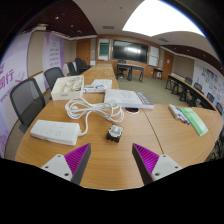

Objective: Unplug charger

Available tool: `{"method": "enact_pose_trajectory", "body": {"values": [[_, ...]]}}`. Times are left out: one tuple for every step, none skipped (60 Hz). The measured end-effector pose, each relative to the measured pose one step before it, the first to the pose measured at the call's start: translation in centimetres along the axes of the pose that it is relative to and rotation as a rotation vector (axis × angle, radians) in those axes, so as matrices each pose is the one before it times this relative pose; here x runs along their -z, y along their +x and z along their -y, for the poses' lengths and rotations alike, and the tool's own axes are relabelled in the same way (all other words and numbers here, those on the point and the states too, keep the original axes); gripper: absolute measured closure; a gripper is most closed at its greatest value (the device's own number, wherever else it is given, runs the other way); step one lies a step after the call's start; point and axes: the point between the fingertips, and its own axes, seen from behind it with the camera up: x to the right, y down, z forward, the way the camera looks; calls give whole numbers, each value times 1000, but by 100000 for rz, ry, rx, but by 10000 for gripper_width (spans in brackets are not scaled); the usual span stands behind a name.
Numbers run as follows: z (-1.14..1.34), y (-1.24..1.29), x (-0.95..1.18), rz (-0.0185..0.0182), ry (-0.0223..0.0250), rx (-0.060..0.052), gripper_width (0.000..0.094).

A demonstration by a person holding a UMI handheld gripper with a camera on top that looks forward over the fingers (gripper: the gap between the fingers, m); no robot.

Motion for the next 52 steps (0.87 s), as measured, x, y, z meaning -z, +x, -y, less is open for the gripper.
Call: {"method": "enact_pose_trajectory", "body": {"values": [[112, -85, 722, -309, 376, 414, 78], [105, -60, 782, -451, 347, 416, 78], [187, 8, 740, -490, 342, 455, 81], [103, -61, 799, -508, 350, 309, 82], [79, -110, 733, -454, 239, 381, 80], [64, -169, 1126, -288, 387, 262, 79], [99, -105, 925, -233, 444, 230, 78], [113, -138, 874, -174, 459, 137, 78], [82, -159, 875, -164, 385, 118, 79], [44, -155, 886, -148, 314, 169, 79], [23, -151, 897, -160, 282, 200, 79], [19, -108, 642, -205, 162, 338, 80], [-8, -135, 848, -174, 82, 258, 79], [-31, -124, 851, -289, 71, 237, 81], [-9, -81, 859, -354, 128, 173, 81], [-39, -131, 730, -371, 299, 91, 80], [28, -35, 870, -334, 225, -2, 80], [29, -137, 1016, -260, 77, -35, 81], [-42, -87, 744, -249, 76, 35, 82], [-28, -54, 693, -313, 15, 76, 82], [-29, -27, 673, -366, 54, -3, 83], [-63, 21, 415, -337, 117, -65, 80], [0, -82, 775, -350, 15, -165, 80], [-33, 51, 358, -287, 224, -191, 80], [-40, -16, 514, -272, 124, -265, 81], [-28, -2, 488, -306, 85, -289, 81], [-42, -26, 449, -215, 46, -280, 80], [-62, -160, 416, -153, 116, -236, 81], [-28, -28, 351, 21, 27, -208, 80], [56, 38, 482, 41, -18, -123, 79], [37, -82, 110, 99, 18, -13, 78], [3, -63, 278, 140, 48, 86, 79], [25, -29, 265, 81, 154, 102, 80], [7, -35, 248, -37, 212, 112, 78], [49, 10, 265, -157, 291, 94, 79], [50, 37, 258, -224, 282, 3, 82], [37, 12, 476, -175, 351, -59, 83], [62, 15, 70, -119, 376, 9, 81], [60, -44, 132, 16, 383, 122, 81], [57, -32, 57, 110, 277, 252, 82], [0, -57, 136, 165, 97, 219, 81], [-23, -56, 120, 170, -10, 63, 83], [-18, -33, 92, 76, 46, -88, 83], [10, 5, 131, 3, 107, -90, 80], [8, -3, 77, -109, 140, 41, 81], [-83, -55, 130, -112, 129, 119, 85], [71, 60, 58, -137, 119, 265, 83], [-37, -20, -14, -110, -14, 113, 82], [-6, 38, 82, -88, -51, 116, 81], [-21, 9, 7, -60, -47, 16, 83], [-5, 18, 9, -61, -18, -23, 83], [7, -4, 11, -27, -28, -43, 83]]}}
